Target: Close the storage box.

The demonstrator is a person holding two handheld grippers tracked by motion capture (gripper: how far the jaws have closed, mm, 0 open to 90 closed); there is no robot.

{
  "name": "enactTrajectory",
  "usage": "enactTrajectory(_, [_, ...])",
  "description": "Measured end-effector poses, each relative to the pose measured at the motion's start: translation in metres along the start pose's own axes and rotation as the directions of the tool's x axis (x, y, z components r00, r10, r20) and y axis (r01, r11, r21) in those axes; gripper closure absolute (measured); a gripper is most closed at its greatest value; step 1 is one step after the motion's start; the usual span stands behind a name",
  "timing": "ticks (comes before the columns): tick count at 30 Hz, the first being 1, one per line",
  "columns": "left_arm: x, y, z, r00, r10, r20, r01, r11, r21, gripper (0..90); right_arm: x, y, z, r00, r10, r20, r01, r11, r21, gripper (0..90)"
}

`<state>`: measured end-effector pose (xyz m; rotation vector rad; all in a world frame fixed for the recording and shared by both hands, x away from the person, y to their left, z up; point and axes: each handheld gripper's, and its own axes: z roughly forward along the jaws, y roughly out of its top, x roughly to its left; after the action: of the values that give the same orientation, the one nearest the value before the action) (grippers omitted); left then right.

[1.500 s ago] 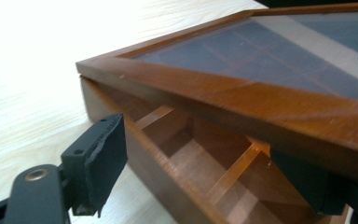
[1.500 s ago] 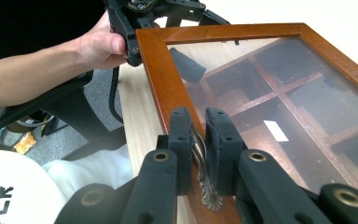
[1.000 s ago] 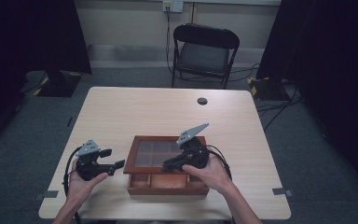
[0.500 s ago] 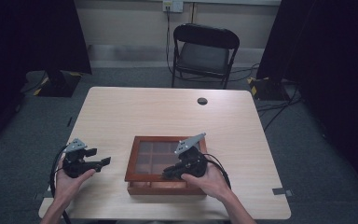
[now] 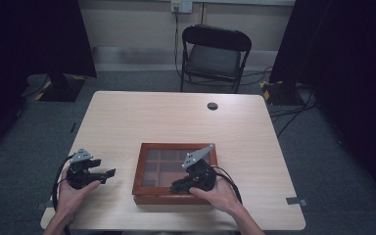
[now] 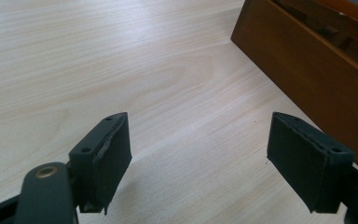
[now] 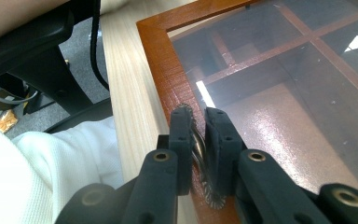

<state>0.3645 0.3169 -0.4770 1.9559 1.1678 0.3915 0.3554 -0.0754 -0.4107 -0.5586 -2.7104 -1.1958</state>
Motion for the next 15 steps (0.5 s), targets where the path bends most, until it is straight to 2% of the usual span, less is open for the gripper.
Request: enactTrajectory(15, [0.0001, -0.0011, 0.0029, 1.0, 0.007, -0.004, -0.007, 0.9998, 0.017, 20.4, -0.0001, -0.0067, 0.008, 1.0, 0.002, 0.004, -0.002, 1.0, 0.021, 82.1])
